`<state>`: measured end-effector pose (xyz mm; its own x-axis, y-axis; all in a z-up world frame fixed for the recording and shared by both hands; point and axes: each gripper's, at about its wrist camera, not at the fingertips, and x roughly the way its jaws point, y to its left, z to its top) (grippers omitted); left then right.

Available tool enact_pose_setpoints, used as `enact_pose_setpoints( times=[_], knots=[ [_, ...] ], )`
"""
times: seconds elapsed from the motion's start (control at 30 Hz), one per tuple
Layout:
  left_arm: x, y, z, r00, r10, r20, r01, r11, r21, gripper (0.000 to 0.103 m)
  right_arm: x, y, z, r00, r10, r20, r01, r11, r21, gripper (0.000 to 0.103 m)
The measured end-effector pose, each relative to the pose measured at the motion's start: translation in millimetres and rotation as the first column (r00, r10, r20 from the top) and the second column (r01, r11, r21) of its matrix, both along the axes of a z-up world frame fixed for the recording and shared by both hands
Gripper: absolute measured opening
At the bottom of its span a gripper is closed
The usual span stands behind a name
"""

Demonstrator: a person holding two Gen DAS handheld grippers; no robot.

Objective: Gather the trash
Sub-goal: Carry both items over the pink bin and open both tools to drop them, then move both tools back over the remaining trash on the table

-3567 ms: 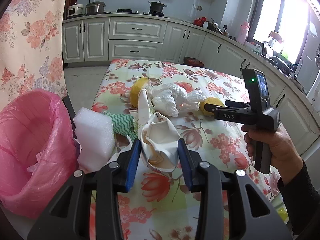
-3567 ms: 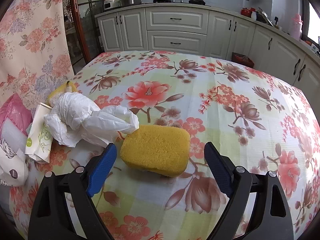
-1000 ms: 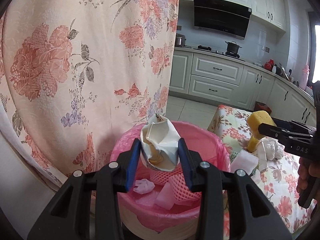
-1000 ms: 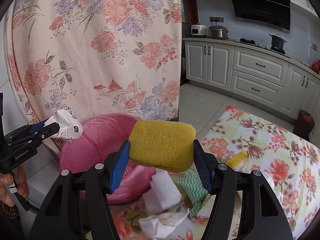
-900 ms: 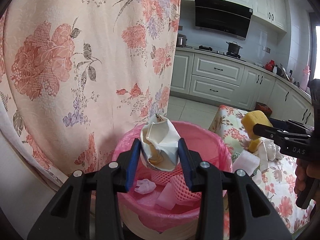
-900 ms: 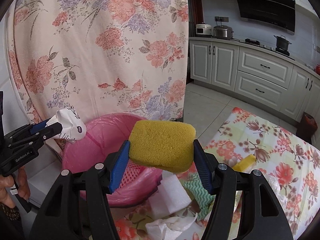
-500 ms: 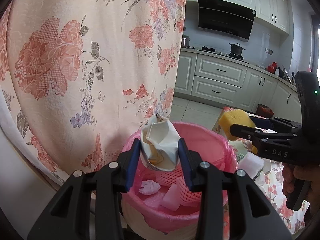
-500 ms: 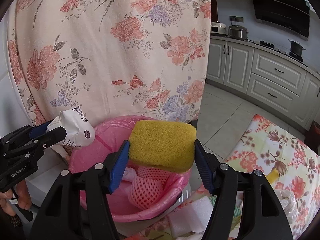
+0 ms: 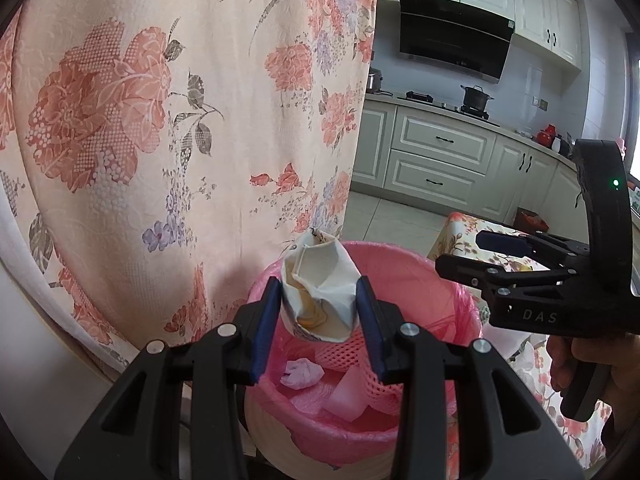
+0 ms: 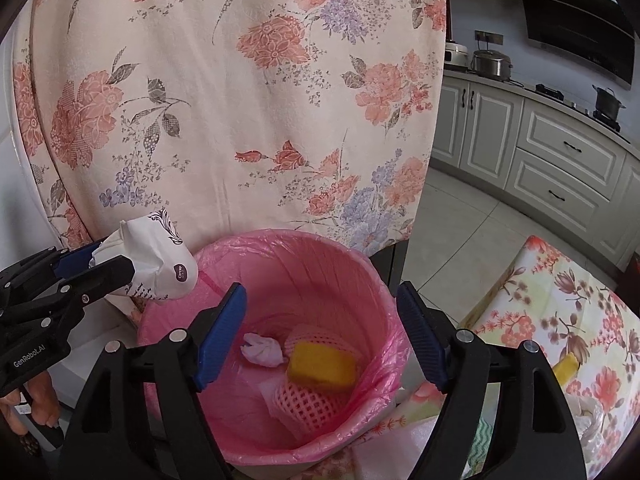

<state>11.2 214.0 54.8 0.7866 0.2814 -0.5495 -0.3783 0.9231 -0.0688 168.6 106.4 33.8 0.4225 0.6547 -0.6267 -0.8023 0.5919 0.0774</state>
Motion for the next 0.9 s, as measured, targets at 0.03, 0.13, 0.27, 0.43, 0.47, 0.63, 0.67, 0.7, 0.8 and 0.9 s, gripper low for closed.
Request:
enact_pose_setpoints(
  times=[0.03,0.13,0.27,0.43,0.47,0.63,0.67,0.7,0.8,0.9],
  knots=[
    [1,0,-1,1.0,0.0,-0.001,0.0,1.0,-0.002,0.038,2,-2,0,1.0,-0.006,-0.003,0.006,1.0,0.001,0.073],
    [4,0,-3,1.0,-0.001,-0.008,0.001,1.0,-0.005,0.039,6,-10,0,1.0,-0.022,-0.001,0.022,1.0,0.0,0.074],
    [5,2,-5,1.0,0.01,-0.008,-0.01,1.0,-0.012,0.045,14,-25,2,0.998,-0.055,0.0,0.055,0.998,0.006,0.075],
    [6,-2,-6,1.0,0.004,-0.013,-0.004,1.0,-0.01,0.045,21,-42,4,0.996,-0.089,0.0,0.089,0.996,0.014,0.075],
    [6,-3,-6,1.0,0.003,-0.013,-0.003,1.0,-0.009,0.045,22,-45,4,0.995,-0.095,-0.001,0.095,0.995,0.016,0.075],
    [7,-8,-4,1.0,-0.008,-0.014,0.007,1.0,-0.005,0.045,28,-64,5,0.992,-0.128,0.0,0.128,0.991,0.023,0.076],
    [7,-10,-3,1.0,-0.01,-0.013,0.01,1.0,-0.005,0.045,28,-68,5,0.991,-0.134,-0.001,0.134,0.991,0.024,0.076],
    [7,-11,-3,1.0,-0.013,-0.012,0.013,1.0,-0.005,0.045,29,-73,5,0.99,-0.143,-0.001,0.143,0.989,0.026,0.076],
    [10,-17,0,1.0,-0.025,-0.008,0.025,1.0,0.0,0.046,31,-89,6,0.986,-0.168,-0.001,0.168,0.985,0.03,0.077],
    [12,-24,3,0.999,-0.039,-0.005,0.039,0.999,0.004,0.047,33,-106,6,0.981,-0.195,0.001,0.195,0.98,0.03,0.078]
  ],
)
